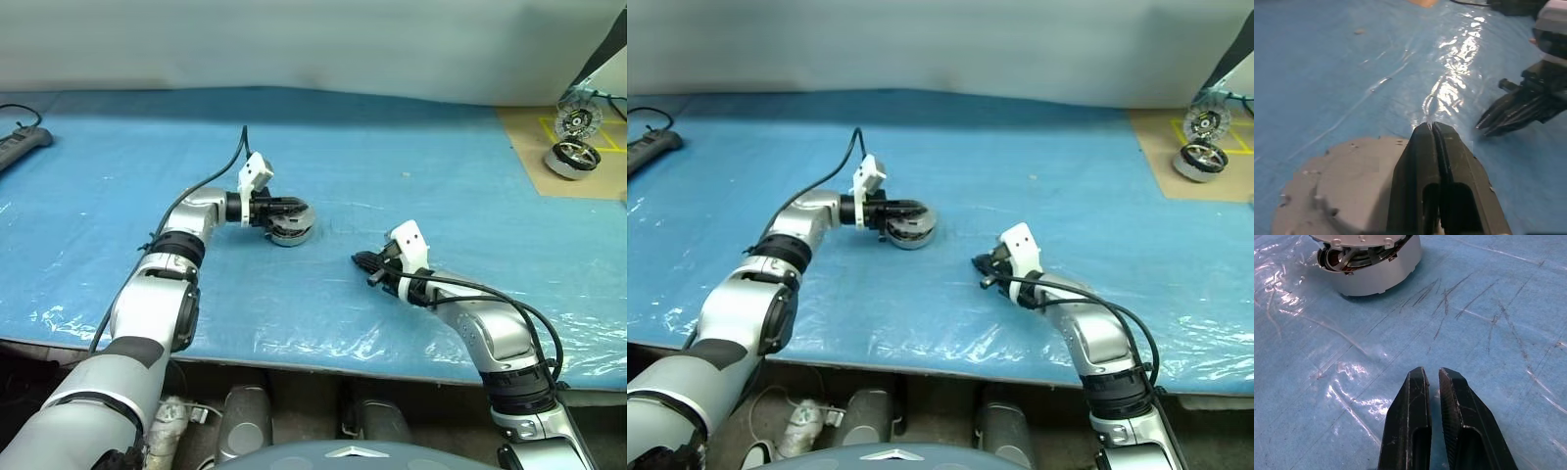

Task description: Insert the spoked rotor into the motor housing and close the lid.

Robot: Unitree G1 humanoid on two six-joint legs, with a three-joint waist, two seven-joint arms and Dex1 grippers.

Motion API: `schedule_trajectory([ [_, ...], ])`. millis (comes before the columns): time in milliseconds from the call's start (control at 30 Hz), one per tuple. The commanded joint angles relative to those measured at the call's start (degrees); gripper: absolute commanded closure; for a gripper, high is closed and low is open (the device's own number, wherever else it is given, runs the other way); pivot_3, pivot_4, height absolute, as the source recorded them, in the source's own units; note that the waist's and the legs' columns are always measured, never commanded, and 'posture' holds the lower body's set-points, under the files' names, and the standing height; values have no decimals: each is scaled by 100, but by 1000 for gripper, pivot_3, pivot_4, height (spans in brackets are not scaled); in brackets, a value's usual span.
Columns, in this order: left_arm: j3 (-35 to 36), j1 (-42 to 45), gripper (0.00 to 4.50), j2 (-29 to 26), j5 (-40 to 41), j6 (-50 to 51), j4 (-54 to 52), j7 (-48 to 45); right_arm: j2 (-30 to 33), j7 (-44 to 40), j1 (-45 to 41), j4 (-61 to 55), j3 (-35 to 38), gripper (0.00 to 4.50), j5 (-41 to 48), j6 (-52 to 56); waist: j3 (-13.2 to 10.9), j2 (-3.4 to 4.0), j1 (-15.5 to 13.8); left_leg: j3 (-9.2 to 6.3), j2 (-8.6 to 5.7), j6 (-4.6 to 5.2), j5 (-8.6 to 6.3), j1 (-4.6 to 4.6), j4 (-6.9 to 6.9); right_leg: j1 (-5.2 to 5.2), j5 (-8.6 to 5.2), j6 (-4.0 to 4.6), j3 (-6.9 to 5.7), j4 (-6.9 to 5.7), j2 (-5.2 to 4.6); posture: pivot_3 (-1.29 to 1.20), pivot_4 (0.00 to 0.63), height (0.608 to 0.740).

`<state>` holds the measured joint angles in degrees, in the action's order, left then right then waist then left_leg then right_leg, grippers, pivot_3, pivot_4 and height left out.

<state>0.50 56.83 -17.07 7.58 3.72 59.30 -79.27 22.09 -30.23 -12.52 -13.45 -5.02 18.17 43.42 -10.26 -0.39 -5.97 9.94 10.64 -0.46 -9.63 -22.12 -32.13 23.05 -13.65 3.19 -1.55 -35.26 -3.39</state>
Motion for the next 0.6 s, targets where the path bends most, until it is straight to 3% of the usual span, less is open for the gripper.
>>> schedule_trajectory([
  [33, -102, -242, 4420, -120, 100, 238, -657, -241, 15, -35, -41, -45, -8, 4115, -8, -120, 0, 0, 7, 1, 0, 0, 0, 2, 1, 0, 0, 0, 0, 0, 0, 0, 150, 740],
  [367, -242, -622, 4420, -529, 55, 128, -1056, -179, -66, -94, -170, -40, 127, 4115, 108, -238, -2, 3, 39, 2, 4, 0, 0, 2, 8, 2, -1, 1, 0, 7, 2, 0, 150, 740],
  [500, 59, -820, 4420, -621, 655, 522, -1895, -408, -79, -197, -216, -144, 264, 4115, 261, -283, -2, 3, 36, 3, 3, -1, 0, 1, 14, 2, -1, 1, 0, 13, 1, 0, 150, 740],
  [600, 381, -1205, 4420, -783, 1604, 1837, -3320, -497, 11, -498, -264, -543, 445, 4115, 704, -164, -4, 6, 45, 7, 3, -1, 0, 0, 26, 6, -1, 1, 1, 20, 2, 0, 150, 740],
])
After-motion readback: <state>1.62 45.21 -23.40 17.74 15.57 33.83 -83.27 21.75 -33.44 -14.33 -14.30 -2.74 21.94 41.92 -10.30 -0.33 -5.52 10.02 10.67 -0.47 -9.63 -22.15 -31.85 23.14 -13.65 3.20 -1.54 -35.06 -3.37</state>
